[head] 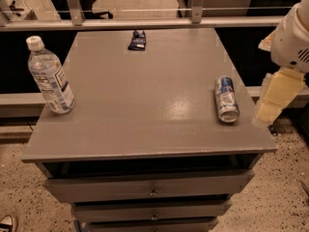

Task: Move redbull can near rxbar blueberry

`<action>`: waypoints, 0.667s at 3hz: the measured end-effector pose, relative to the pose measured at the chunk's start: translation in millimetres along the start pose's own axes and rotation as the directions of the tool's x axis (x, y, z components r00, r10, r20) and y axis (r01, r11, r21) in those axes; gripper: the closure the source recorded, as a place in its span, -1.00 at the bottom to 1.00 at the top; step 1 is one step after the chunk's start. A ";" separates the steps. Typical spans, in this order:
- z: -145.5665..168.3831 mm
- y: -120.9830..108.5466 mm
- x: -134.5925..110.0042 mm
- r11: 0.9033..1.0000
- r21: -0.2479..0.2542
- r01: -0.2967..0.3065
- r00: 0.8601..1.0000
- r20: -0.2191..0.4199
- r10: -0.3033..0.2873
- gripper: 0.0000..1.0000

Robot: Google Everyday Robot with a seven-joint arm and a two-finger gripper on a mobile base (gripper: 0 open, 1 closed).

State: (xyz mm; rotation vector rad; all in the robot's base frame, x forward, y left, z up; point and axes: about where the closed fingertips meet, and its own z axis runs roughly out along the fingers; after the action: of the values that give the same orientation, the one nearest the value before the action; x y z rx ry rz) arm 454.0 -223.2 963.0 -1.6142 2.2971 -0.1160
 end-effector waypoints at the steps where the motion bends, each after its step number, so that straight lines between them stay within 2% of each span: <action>1: 26.4 -23.2 8.9 0.990 0.047 -0.135 0.991 -0.014 0.136 -1.00; 2: 61.8 -45.8 19.4 0.948 0.093 -0.304 0.952 -0.010 0.307 -1.00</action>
Offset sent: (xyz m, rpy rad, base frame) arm 0.0892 -0.0450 -0.0850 0.1188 -0.0655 -0.6000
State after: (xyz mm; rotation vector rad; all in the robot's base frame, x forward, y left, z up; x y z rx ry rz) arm 508.6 -250.0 912.1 -1.2013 2.4895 -0.1635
